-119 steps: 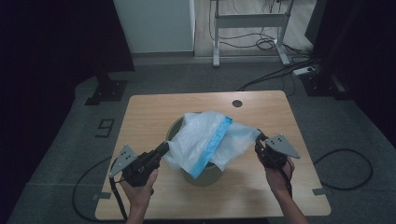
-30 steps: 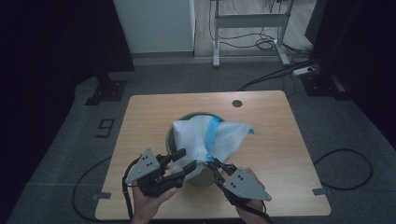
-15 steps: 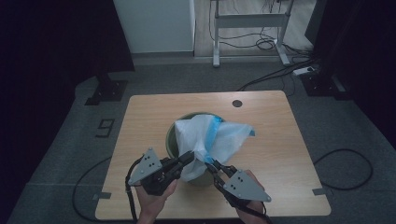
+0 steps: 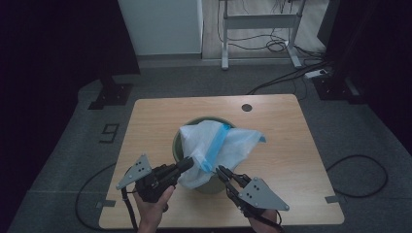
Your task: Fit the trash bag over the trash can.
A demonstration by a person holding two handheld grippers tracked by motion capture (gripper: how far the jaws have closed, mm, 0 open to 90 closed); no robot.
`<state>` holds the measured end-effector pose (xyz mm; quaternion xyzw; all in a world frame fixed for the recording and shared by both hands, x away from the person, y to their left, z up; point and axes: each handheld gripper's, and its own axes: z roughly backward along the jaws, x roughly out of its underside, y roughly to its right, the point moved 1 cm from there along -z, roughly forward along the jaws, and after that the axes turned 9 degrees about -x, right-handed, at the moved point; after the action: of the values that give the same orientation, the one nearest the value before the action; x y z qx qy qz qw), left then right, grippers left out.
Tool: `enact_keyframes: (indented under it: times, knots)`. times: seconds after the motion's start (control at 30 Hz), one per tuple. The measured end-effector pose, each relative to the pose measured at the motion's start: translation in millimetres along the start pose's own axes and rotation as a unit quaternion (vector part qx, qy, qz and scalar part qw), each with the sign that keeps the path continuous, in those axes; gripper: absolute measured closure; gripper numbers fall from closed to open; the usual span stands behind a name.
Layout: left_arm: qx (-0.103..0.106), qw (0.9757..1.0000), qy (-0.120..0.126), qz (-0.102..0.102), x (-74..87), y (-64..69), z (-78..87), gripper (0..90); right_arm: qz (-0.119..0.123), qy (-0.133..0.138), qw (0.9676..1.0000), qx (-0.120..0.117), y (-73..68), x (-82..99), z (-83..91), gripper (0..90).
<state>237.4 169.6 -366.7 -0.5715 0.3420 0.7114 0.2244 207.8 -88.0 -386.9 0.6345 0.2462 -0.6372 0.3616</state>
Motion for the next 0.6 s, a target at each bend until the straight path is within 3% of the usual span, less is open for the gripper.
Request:
enact_keyframes:
  times: [0.23,0.6]
  knots:
    - [0.000,1.0000,-0.002,0.002,1.8,-0.8,-1.0,89.7,-0.027,0.011,0.9994,-0.020,2.9,-4.3,-4.0,77.9]
    - [-0.002,1.0000,-0.001,0.004,1.8,0.2,-4.3,89.6,-0.046,0.014,0.9983,-0.033,0.4,-6.7,-6.2,74.2]
